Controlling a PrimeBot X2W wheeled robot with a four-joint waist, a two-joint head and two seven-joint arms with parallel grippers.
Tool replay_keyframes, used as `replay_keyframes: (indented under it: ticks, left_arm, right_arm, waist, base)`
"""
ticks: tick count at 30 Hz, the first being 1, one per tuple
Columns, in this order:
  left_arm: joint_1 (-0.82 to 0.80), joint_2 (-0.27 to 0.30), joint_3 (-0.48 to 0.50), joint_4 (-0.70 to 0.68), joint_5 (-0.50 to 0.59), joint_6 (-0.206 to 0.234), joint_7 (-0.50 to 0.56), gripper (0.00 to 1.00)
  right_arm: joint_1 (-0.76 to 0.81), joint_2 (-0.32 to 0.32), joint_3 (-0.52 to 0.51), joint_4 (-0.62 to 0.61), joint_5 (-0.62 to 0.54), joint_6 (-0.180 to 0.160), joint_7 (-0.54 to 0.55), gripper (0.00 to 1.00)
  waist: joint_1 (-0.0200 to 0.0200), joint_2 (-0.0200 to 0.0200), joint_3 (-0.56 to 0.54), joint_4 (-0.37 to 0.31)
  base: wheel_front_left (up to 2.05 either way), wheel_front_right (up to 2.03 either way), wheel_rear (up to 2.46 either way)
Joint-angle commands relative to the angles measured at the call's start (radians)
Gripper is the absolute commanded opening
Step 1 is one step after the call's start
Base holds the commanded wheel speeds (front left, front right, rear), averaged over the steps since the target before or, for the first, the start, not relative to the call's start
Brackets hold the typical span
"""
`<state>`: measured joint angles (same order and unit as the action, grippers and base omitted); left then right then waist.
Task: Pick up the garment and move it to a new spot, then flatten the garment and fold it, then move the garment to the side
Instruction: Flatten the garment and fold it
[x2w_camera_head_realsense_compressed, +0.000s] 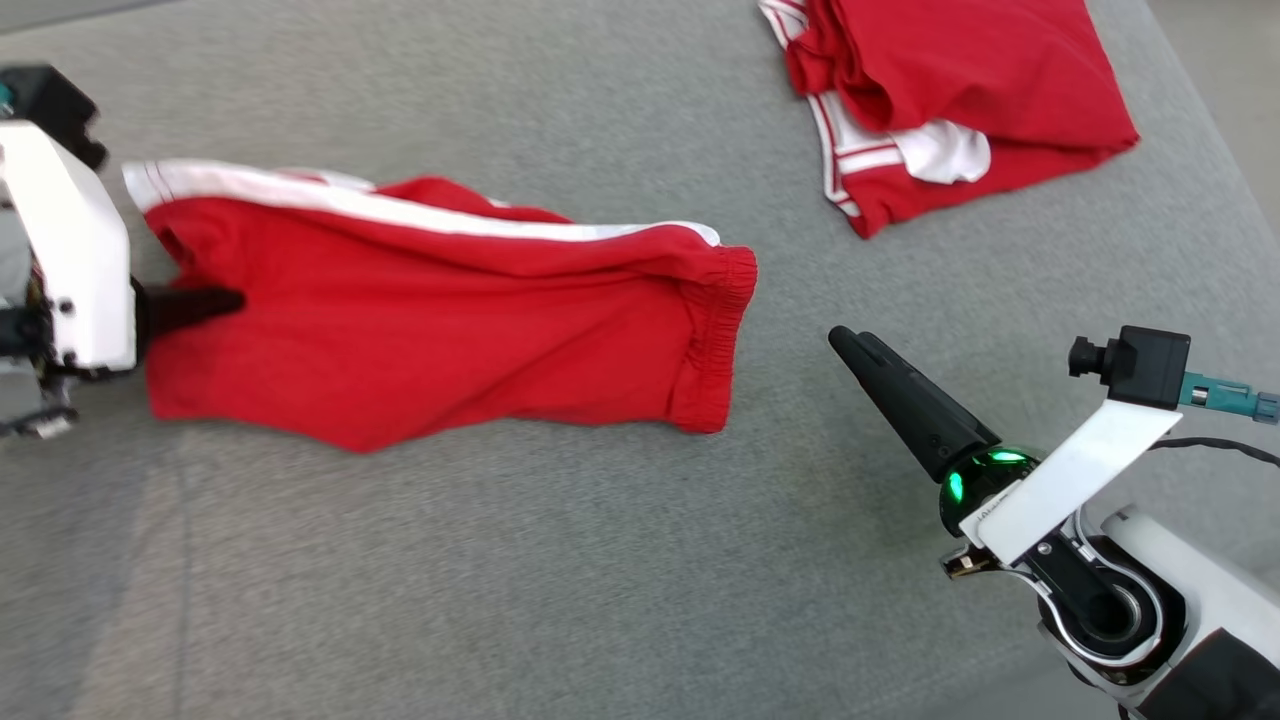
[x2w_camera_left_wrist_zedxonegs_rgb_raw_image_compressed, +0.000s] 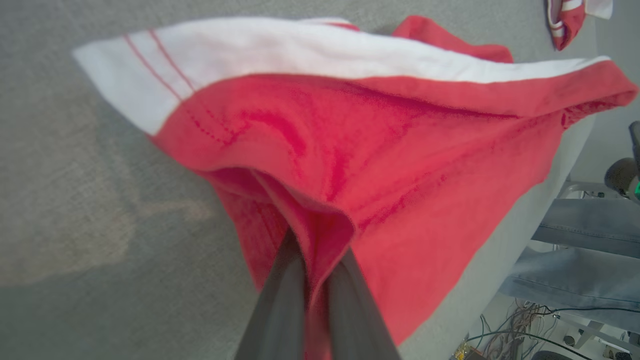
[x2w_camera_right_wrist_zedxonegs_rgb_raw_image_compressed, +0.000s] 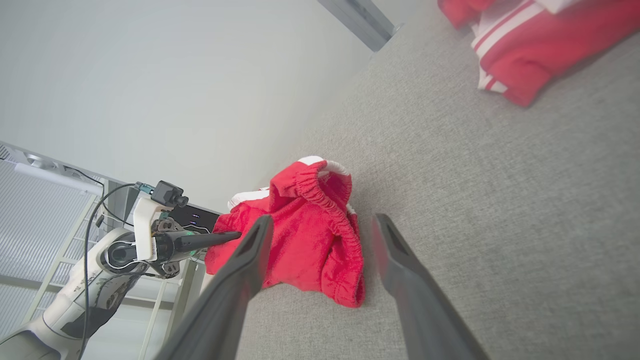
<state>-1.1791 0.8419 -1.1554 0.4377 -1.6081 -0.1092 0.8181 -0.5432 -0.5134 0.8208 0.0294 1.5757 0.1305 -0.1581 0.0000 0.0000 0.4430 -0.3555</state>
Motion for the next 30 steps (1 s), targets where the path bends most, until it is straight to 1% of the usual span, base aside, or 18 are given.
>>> replay_keyframes:
  ticks: [1,5,6,12,18,27,28,29,30]
  left_arm:
    - [0.029,0.003,-0.004,-0.007,-0.009,-0.006,-0.004,0.0]
    - [0.083,0.004,-0.006,-0.031,-0.036,-0.01,-0.024,0.0]
    - [0.11,0.009,-0.009,-0.04,-0.044,-0.011,-0.034,0.0]
    - [0.186,0.015,-0.012,-0.042,-0.065,-0.008,-0.077,0.0]
    - [0.241,0.019,-0.009,-0.018,-0.089,-0.008,-0.108,0.0]
    - [0.278,0.01,-0.013,0.007,-0.103,-0.013,-0.111,0.0]
    - [0.277,0.01,-0.014,0.007,-0.106,-0.013,-0.109,0.07]
    - [0.275,0.009,-0.013,0.007,-0.106,-0.013,-0.108,0.46]
    - [0.275,0.009,-0.013,0.006,-0.105,-0.014,-0.106,1.0]
  right_arm:
    - [0.006,-0.012,0.003,0.008,0.008,0.001,0.01,1.0]
    - [0.013,-0.023,0.003,0.019,0.013,0.001,0.026,1.0]
    - [0.02,-0.029,0.004,0.024,0.018,0.001,0.031,1.0]
    - [0.038,-0.051,0.004,0.035,0.031,0.001,0.045,1.0]
    - [0.047,-0.065,0.007,0.038,0.037,0.001,0.06,1.0]
    - [0.05,-0.066,0.014,0.047,0.04,0.001,0.072,1.0]
    - [0.051,-0.066,0.014,0.047,0.04,0.001,0.073,1.0]
    - [0.053,-0.066,0.015,0.048,0.04,0.001,0.072,1.0]
    - [0.054,-0.066,0.014,0.048,0.042,0.001,0.072,1.0]
  waist:
    - [0.0,0.0,-0.048,0.048]
    - [0.0,0.0,-0.089,0.093]
    - [0.0,0.0,-0.108,0.114]
    - [0.0,0.0,-0.154,0.163]
    - [0.0,0.0,-0.181,0.19]
    - [0.0,0.0,-0.193,0.199]
    - [0.0,0.0,-0.194,0.2]
    - [0.0,0.0,-0.195,0.2]
    - [0.0,0.0,-0.197,0.201]
  base:
    - [0.0,0.0,0.0]
    - [0.0,0.0,0.0]
    - [0.0,0.0,0.0]
    - [0.0,0.0,0.0]
    - [0.0,0.0,0.0]
    - [0.0,0.0,0.0]
    - [0.0,0.0,0.0]
    - [0.0,0.0,0.0]
    - [0.0,0.0,0.0]
